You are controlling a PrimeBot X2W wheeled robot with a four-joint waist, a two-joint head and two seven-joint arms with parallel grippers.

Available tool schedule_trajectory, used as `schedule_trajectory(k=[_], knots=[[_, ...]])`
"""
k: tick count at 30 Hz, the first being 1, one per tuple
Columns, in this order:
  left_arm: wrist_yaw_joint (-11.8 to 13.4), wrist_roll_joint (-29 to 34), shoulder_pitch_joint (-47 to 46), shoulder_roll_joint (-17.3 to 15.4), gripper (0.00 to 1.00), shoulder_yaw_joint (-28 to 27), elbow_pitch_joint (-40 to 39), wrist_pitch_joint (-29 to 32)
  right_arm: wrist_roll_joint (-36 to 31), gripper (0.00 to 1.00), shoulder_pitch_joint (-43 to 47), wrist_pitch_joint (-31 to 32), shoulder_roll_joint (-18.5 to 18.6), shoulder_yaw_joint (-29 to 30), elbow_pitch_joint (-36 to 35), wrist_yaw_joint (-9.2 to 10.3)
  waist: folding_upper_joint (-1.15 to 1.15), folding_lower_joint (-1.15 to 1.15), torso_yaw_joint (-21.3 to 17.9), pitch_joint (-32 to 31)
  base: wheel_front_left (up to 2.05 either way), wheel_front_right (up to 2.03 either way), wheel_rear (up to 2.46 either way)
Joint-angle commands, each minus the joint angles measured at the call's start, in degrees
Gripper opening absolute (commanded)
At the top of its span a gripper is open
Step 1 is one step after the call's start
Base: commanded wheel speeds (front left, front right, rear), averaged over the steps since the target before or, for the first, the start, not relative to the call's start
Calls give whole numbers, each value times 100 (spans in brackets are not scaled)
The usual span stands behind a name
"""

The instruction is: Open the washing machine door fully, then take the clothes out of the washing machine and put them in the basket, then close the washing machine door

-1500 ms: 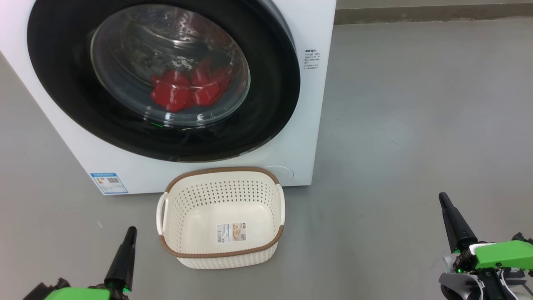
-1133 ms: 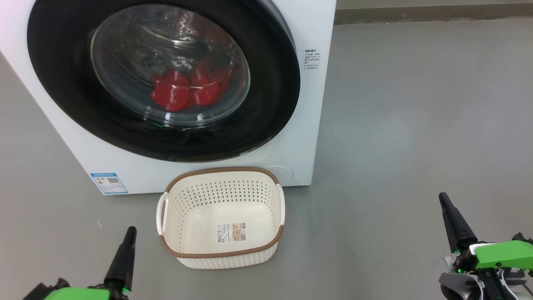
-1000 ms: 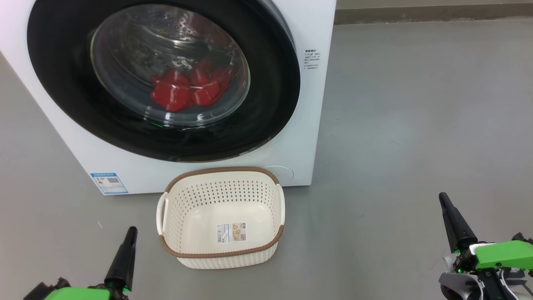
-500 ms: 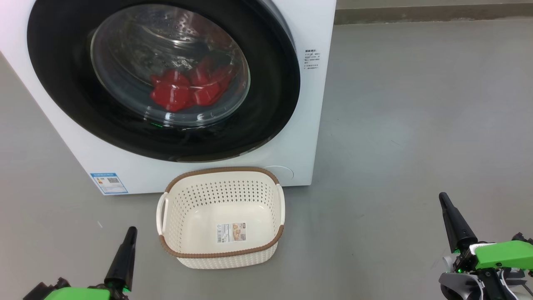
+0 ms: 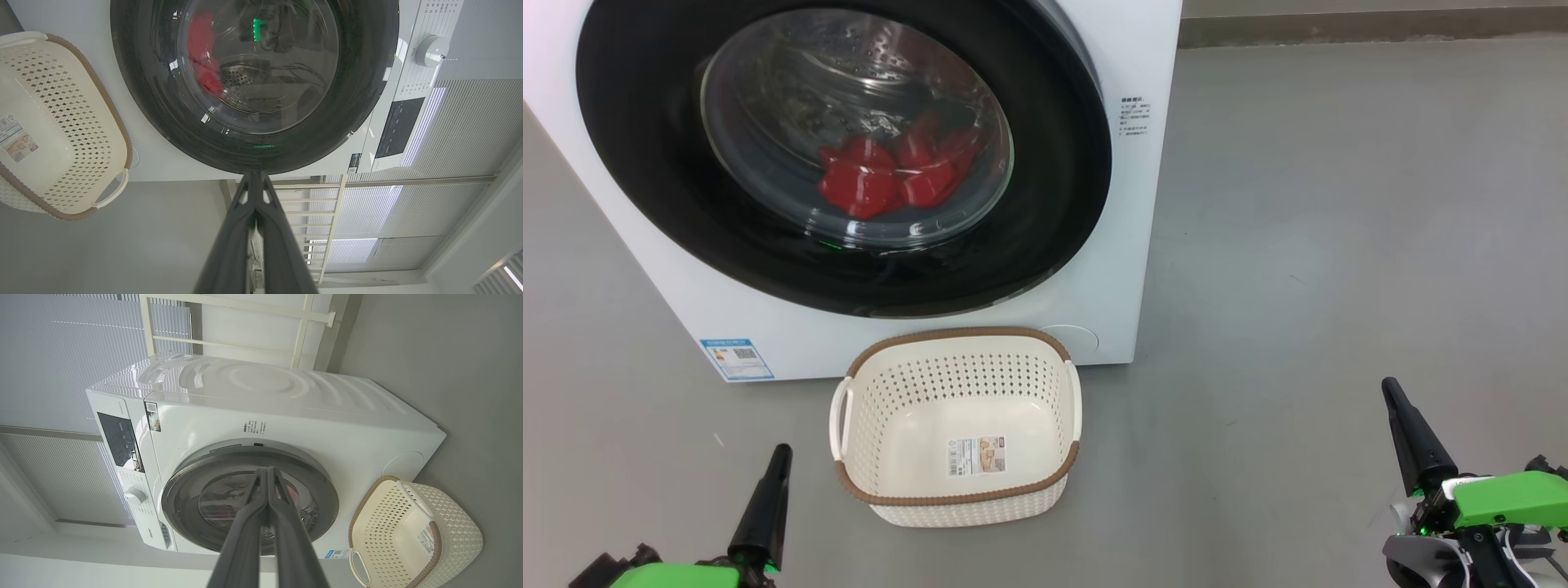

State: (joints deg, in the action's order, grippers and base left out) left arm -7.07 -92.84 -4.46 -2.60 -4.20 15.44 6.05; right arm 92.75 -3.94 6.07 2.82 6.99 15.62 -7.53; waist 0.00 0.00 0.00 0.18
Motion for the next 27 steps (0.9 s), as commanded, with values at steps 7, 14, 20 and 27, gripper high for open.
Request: schedule_trajectory(k=[7,14,20,27], knots=[[-42,51,-171,-47,0,-211,-141,27,-41,0,-222,24,26,-69,-161,4,0,0,0,0,0,0,0],[-42,53,-171,-45,0,-213,-141,29,-43,0,-222,26,24,-67,-160,4,0,0,0,0,0,0,0],[-42,54,-171,-43,0,-216,-141,31,-45,0,-222,28,22,-65,-160,4,0,0,0,0,0,0,0],[-42,56,-172,-42,0,-218,-141,33,-47,0,-223,30,21,-62,-160,4,0,0,0,0,0,0,0]])
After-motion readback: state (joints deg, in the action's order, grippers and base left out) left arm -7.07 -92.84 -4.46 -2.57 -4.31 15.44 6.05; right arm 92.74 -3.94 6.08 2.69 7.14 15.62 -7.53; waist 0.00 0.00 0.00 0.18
